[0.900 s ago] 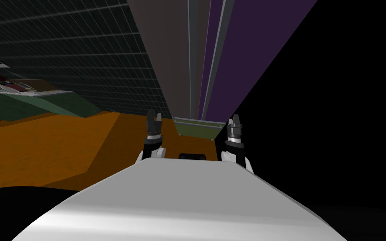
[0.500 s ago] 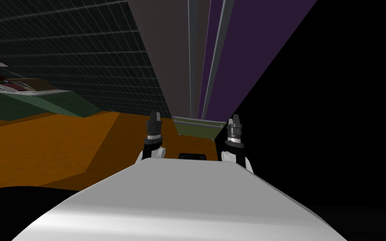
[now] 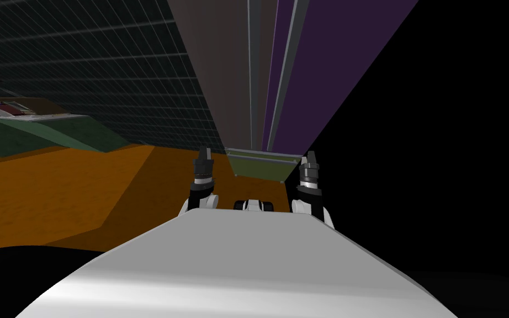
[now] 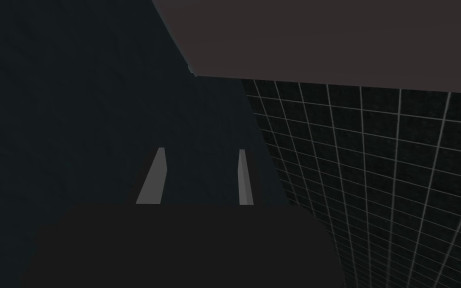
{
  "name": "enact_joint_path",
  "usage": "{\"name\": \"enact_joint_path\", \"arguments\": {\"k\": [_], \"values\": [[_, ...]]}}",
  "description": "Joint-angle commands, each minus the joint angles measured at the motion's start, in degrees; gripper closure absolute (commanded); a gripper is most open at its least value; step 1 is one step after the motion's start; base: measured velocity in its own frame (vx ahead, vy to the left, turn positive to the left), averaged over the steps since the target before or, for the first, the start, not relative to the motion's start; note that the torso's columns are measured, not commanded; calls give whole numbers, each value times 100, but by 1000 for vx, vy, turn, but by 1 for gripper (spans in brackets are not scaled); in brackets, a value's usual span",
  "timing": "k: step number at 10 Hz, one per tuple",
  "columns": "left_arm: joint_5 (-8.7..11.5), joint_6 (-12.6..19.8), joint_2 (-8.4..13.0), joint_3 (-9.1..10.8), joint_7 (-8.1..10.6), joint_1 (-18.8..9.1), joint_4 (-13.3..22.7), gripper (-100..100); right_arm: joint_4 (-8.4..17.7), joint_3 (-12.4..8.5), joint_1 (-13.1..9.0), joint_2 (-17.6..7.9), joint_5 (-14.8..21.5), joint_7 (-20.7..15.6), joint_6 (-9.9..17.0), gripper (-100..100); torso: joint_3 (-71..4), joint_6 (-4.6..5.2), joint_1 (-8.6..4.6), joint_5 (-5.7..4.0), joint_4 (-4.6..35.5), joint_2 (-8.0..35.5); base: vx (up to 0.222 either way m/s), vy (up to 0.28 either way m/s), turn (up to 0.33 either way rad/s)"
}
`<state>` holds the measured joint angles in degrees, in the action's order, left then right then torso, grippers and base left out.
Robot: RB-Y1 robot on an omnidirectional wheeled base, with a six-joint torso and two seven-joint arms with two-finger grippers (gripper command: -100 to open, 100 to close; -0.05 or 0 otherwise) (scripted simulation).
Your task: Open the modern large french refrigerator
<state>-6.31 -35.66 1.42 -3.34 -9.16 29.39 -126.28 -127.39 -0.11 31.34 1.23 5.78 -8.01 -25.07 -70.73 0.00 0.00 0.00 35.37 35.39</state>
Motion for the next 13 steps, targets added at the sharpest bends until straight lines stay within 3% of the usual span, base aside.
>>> {"name": "enact_joint_path", "arguments": {"k": [1,3,7,13], "values": [[0,0,0,0,0,0,0,0,19,14,-14,-214,50,-43,16,-100,-846,0,0,0,423,423,17,13,-22],[0,1,0,0,0,1,3,0,57,47,-45,-509,166,-144,52,-100,-1356,0,7,2,666,664,30,34,-50],[0,0,0,0,0,2,3,0,170,156,-145,-958,555,-483,171,-100,-1390,0,3,1,688,679,70,53,-74],[0,0,-1,-1,0,2,3,0,374,395,-355,-1245,1409,-1227,421,-100,-1382,0,7,2,692,693,90,91,-111]]}}
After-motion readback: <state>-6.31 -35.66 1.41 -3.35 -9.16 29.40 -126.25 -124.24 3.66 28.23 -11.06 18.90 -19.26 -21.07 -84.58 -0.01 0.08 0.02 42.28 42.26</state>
